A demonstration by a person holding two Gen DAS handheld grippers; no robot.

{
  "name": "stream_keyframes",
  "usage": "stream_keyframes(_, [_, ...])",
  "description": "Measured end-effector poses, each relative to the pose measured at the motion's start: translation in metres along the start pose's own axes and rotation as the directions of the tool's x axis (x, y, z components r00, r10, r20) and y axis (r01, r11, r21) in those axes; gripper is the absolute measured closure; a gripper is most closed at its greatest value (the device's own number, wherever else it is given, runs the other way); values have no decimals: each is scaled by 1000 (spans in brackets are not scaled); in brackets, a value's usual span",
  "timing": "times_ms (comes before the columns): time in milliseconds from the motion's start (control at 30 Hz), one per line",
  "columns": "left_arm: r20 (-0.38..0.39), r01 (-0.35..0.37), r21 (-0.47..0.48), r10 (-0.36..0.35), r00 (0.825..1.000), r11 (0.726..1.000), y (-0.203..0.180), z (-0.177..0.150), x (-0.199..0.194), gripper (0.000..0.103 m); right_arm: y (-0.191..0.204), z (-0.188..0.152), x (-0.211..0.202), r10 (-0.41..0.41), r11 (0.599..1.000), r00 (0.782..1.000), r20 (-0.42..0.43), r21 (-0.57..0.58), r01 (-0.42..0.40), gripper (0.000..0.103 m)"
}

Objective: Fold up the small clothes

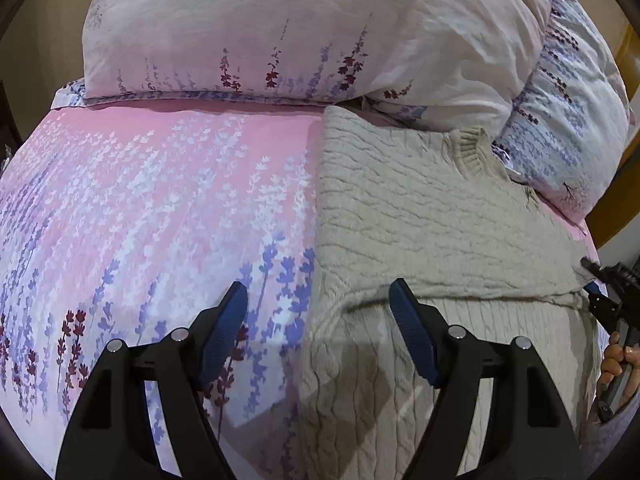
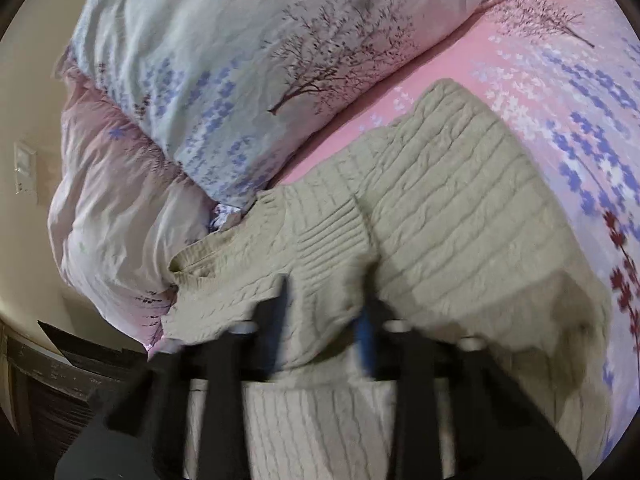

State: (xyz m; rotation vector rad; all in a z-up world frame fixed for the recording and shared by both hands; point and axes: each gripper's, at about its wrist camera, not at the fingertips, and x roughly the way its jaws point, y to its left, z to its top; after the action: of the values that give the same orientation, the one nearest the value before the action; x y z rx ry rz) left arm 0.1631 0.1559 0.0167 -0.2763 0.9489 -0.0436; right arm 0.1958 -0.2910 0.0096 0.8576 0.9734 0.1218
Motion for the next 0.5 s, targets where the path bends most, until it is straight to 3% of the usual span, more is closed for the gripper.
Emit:
stream_keyframes(100, [7,-8,-8,8,1000,1000,0,3,2,32,9,5,5,-29,998,1000,6,-55,29,96])
stream_keyframes(200, [22,-37,-21,37,999,999,3,6,4,36,26,5,-23,58,992,989,136,-119,-42,96])
stream_keyframes(300, [29,-31,-51,32,999,998,10,8,5,39,28,1,-27,9,990,988,151,-140,13,96])
stream_keyframes(367, [29,39,-72,-37,999,997,15,10,3,52,21,-2,-18,-29,991,993,113,-129,44,96])
stream_keyframes(433, [42,153,-110,-150,988,982,21,12,-2,53,14,-5,-13,-36,993,995,95,-108,46,96])
stream_keyframes(500, [48,221,-138,-217,975,965,21,18,-3,53,14,-7,-11,-32,994,995,94,-103,41,96])
